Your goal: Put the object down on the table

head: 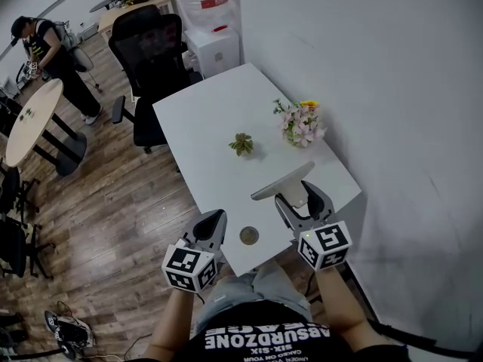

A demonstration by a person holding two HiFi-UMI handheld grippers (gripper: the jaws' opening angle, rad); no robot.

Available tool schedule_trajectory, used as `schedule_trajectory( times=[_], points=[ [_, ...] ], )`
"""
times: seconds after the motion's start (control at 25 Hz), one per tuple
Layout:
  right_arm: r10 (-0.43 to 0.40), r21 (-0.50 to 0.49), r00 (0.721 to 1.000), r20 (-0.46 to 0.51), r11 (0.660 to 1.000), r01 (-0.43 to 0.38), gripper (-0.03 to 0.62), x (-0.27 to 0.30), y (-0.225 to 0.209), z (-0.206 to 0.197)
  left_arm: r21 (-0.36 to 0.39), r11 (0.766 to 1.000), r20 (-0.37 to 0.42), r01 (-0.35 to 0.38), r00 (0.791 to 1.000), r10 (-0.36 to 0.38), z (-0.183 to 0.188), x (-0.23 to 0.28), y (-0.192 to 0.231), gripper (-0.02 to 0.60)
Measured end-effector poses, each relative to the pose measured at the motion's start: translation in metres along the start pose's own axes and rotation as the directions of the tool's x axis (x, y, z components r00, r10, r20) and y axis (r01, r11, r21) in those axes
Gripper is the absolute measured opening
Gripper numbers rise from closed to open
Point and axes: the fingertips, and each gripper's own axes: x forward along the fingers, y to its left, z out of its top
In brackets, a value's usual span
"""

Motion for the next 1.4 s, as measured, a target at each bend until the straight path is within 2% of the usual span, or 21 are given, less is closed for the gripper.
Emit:
schedule_trajectory(
  times=[1.4],
  points=[
    [-0.026, -0.01, 0.993, -0.115, 1.0, 0.025, 0.284, 0.015, -0.012, -0.046, -0.031, 0.999, -0.031, 0.024, 0.999, -0.025, -0.014, 0.018, 0.01, 0.005]
  ],
)
